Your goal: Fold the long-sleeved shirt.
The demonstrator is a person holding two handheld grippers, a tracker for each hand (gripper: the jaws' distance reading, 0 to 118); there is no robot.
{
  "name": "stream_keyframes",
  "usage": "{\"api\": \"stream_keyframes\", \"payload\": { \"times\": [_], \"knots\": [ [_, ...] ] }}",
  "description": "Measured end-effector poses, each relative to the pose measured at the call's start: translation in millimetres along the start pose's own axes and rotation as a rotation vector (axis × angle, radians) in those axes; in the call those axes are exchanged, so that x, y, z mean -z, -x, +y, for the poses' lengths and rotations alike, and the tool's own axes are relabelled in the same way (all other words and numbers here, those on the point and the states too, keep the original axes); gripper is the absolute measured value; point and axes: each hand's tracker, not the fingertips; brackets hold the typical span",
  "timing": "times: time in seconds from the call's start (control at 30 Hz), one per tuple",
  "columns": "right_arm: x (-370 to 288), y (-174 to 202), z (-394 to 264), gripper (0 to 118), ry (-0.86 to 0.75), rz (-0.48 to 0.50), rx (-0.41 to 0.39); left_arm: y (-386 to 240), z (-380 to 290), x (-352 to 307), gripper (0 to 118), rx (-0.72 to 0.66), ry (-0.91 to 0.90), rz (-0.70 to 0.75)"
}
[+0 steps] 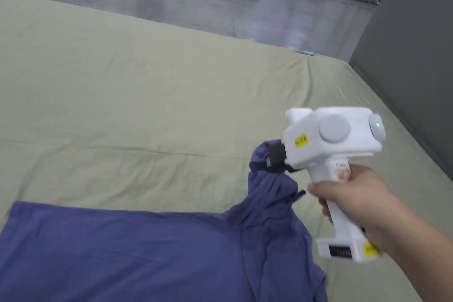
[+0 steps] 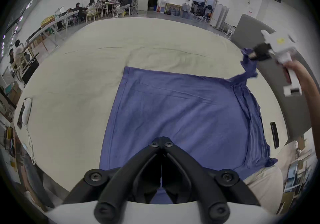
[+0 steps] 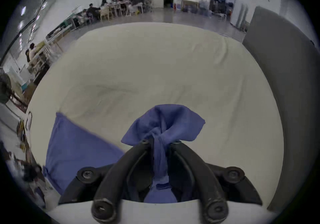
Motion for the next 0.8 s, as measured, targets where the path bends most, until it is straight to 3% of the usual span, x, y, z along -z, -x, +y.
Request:
{"api": "stream_keyframes", "payload": {
  "times": [0.1,0.27,0.33,0.37,0.5,0.57,0.63,0.67,0.77,0.8],
  "knots": [
    [-11,13,-67,11,0.034,0.003,0.019,-3,1,-4,0,0.007,-0.010,0.002],
    [33,25,-157,11,0.197,-0.031,0.107,-7,3,-6,0,0.010,-0.009,-0.013],
    [47,30,-175,11,0.196,-0.043,0.125,-9,3,-7,0,0.013,-0.010,-0.015],
    [44,30,-177,11,0.106,-0.057,0.145,-7,3,-5,0,0.012,-0.008,-0.020],
    [48,37,-171,14,0.126,-0.082,0.182,-7,4,-4,0,0.012,-0.001,-0.031],
    [48,37,-167,28,0.128,-0.088,0.155,-7,4,-4,0,0.013,0.004,-0.037],
    [29,28,-157,65,0.145,-0.094,0.168,-5,4,-8,0,0.008,0.002,-0.040],
    [9,24,-154,82,0.094,-0.075,0.212,-4,5,-11,0,0.005,0.000,-0.041],
    [-65,22,-154,84,-0.090,-0.033,0.230,-4,4,-22,0,-0.010,-0.016,-0.041],
    [-87,25,-160,76,-0.114,-0.019,0.235,-4,3,-26,0,-0.012,-0.017,-0.041]
  ]
}}
